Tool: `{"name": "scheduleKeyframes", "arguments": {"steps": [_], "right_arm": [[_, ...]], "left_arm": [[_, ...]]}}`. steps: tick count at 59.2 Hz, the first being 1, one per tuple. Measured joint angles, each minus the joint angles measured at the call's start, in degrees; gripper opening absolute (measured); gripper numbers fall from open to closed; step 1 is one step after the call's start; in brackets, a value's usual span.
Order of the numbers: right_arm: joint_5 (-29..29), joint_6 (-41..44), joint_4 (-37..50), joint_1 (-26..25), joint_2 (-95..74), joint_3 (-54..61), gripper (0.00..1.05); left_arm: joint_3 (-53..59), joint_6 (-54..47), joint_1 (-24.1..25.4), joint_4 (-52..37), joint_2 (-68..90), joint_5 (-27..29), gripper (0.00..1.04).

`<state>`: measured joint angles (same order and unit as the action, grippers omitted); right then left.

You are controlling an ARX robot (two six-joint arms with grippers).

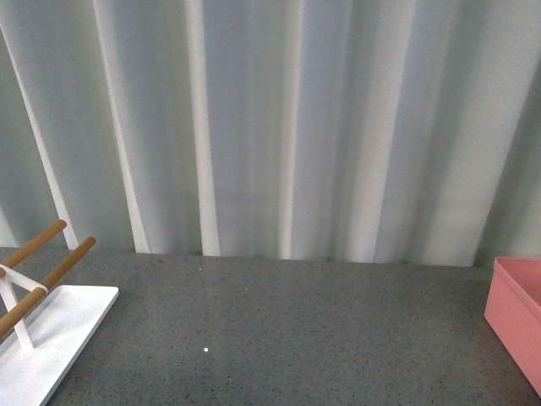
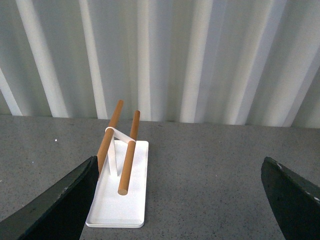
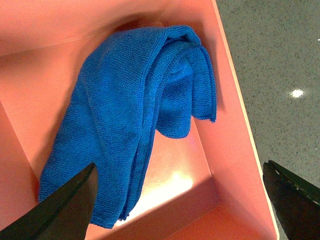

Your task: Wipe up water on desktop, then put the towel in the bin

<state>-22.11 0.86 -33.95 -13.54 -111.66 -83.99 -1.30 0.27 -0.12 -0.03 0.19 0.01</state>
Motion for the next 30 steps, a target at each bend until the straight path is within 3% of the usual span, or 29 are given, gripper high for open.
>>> {"name": "scheduleKeyframes", "arguments": {"steps": [11,13,18,21,27,30], "right_arm": [[0.00,0.00,-0.02,0.00,0.00,0.02,0.98],[3.41,-0.11,4.22,-0.39,0.52,1.66,0.96],[25.29,-0.35,32.87,-1.07,5.57,17.27,0.80],[31.63,-0.42,48.54,-0.61,8.37,26.86,0.71],[33.53,-0.44,79.03,1.38,12.90,41.44,0.54],[33.29,-0.42,87.89,2.27,15.85,45.68,0.45]], "left_arm": [[0.00,0.00,0.00,0.00,0.00,0.00,0.98],[0.00,0.00,0.00,0.00,0.00,0.00,0.98],[0.00,0.00,0.00,0.00,0.00,0.24,0.98],[0.00,-0.02,0.00,0.00,0.02,0.04,0.98],[0.00,-0.02,0.00,0.00,-0.02,-0.02,0.98],[0.00,0.00,0.00,0.00,0.00,-0.02,0.98]]}}
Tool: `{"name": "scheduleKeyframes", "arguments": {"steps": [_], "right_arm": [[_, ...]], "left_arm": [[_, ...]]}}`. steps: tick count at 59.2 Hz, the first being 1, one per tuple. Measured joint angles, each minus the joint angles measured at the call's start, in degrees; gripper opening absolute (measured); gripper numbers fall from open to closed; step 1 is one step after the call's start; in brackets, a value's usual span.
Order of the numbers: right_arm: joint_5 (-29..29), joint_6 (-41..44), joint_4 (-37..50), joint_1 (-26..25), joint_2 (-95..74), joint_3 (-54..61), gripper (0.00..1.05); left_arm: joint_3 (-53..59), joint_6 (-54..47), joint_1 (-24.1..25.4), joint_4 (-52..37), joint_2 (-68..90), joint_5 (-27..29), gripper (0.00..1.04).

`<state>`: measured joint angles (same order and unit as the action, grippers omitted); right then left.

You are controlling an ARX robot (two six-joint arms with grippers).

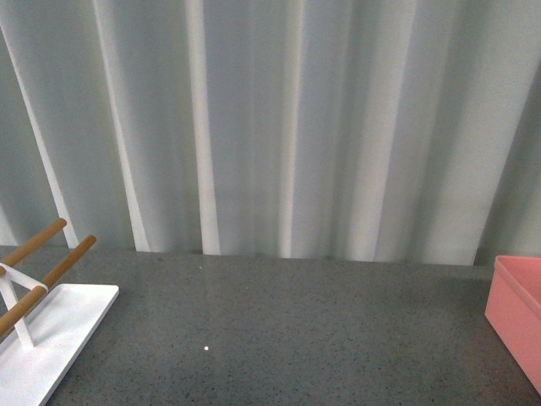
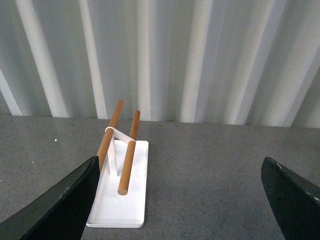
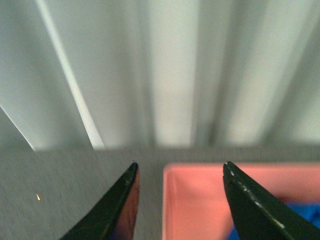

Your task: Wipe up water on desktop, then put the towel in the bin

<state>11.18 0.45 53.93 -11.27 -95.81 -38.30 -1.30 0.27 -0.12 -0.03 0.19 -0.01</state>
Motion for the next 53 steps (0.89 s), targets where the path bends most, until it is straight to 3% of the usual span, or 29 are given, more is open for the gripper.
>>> {"name": "scheduleKeyframes", "arguments": {"steps": [4,12,36,40,53], "right_arm": [[-1.33,0.00,5.22,1.68,6.19,5.99,0.27],[-3.17,0.17,6.10,3.28,11.06,14.27,0.03],[-7.13,0.15,7.48,7.10,25.35,29.83,0.03],[-10.49,0.15,5.84,9.35,27.91,31.65,0.03],[-10.75,0.15,-1.64,11.10,39.34,34.95,0.03]], "left_arm": [[0.00,0.00,0.00,0.00,0.00,0.04,0.98],[0.00,0.00,0.00,0.00,-0.02,0.02,0.98],[0.00,0.00,0.00,0.00,-0.02,0.02,0.98],[0.00,0.00,0.00,0.00,0.00,0.02,0.98],[0.00,0.00,0.00,0.00,0.00,0.04,0.98]]}}
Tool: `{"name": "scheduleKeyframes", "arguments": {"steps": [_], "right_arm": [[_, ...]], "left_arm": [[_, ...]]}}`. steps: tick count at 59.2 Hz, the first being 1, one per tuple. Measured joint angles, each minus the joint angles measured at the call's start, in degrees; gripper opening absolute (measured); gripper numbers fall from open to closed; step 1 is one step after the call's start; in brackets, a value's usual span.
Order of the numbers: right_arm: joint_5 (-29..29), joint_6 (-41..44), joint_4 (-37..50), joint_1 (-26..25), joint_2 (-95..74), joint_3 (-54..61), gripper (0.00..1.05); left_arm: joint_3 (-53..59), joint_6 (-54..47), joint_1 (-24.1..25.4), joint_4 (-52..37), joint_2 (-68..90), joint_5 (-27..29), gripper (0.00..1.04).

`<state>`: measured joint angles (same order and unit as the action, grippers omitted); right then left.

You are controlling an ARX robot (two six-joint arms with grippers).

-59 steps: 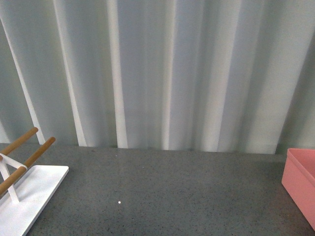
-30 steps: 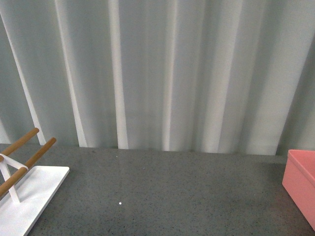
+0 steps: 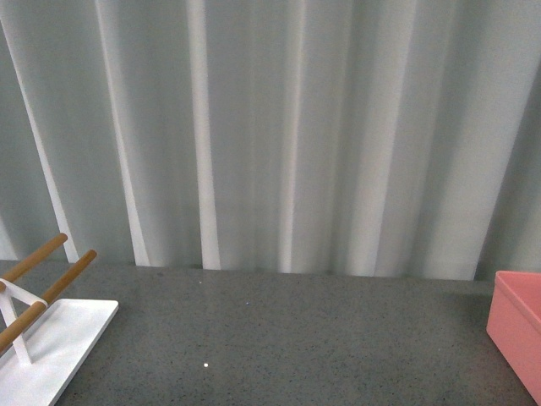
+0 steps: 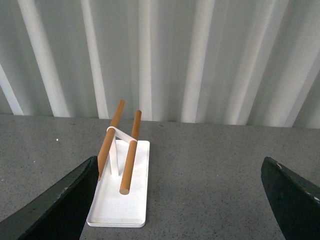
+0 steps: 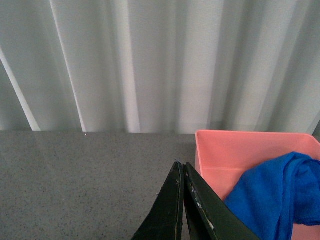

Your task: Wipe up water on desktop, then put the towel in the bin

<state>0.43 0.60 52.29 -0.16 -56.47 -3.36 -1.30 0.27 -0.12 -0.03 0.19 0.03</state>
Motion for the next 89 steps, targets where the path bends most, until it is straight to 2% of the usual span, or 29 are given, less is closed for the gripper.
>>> {"name": "scheduleKeyframes", "arguments": {"steps": [43,85,89], "right_arm": [[-0.17,-0.02,-27.56,0.00,31.65,2.21,0.03],[-0.22,-0.04,-42.27,0.00,46.62,2.25,0.03],[-0.22,-0.07,-50.16,0.02,52.54,2.23,0.03]], "left_arm": [[0.00,0.00,0.00,0.00,0.00,-0.02,0.98],[0.00,0.00,0.00,0.00,0.00,-0.02,0.98],[0.00,0.00,0.00,0.00,-0.02,-0.02,0.98]]}}
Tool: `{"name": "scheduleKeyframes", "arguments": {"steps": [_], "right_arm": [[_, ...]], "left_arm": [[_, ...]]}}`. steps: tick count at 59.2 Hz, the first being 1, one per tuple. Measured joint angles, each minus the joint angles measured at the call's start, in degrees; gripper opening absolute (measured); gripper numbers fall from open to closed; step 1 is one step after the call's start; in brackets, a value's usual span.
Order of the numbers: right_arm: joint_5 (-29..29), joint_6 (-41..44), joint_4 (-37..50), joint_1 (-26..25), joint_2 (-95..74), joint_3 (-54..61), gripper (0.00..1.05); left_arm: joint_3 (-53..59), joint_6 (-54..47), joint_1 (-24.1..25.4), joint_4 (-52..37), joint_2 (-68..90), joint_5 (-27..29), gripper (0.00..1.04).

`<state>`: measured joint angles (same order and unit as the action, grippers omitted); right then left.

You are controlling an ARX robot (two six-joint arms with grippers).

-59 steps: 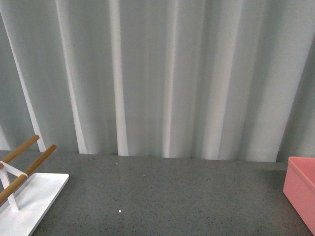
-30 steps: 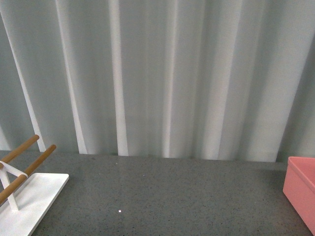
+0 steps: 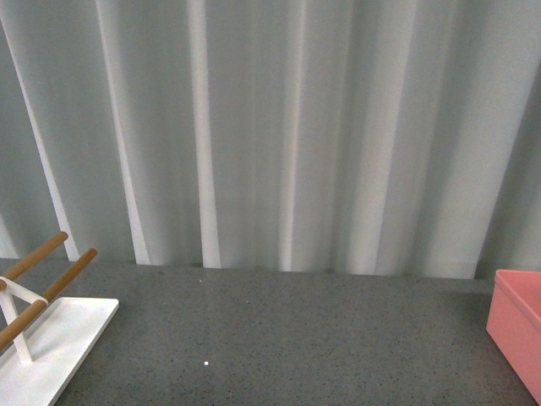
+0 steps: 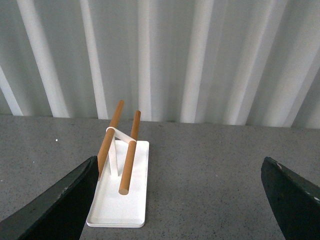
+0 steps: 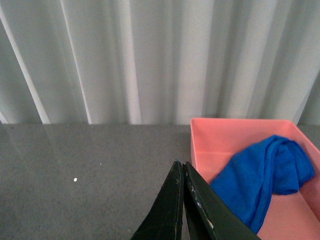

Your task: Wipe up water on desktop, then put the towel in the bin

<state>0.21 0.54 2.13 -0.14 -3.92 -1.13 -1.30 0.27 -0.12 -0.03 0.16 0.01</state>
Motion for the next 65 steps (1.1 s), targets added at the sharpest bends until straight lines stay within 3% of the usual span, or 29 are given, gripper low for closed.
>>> {"name": "scheduleKeyframes", "arguments": {"steps": [19,50,65], "right_arm": [[-0.15,-0.15,-2.08,0.00,3.67,0.00,0.03],[-0.15,-0.26,-2.10,0.00,3.67,0.00,0.99],[-0.15,-0.33,-2.10,0.00,3.67,0.00,0.98]], "left_arm": [[0.00,0.00,0.00,0.00,-0.04,0.00,0.98],[0.00,0.00,0.00,0.00,-0.04,0.00,0.98],[0.00,0.00,0.00,0.00,-0.04,0.00,0.98]]}}
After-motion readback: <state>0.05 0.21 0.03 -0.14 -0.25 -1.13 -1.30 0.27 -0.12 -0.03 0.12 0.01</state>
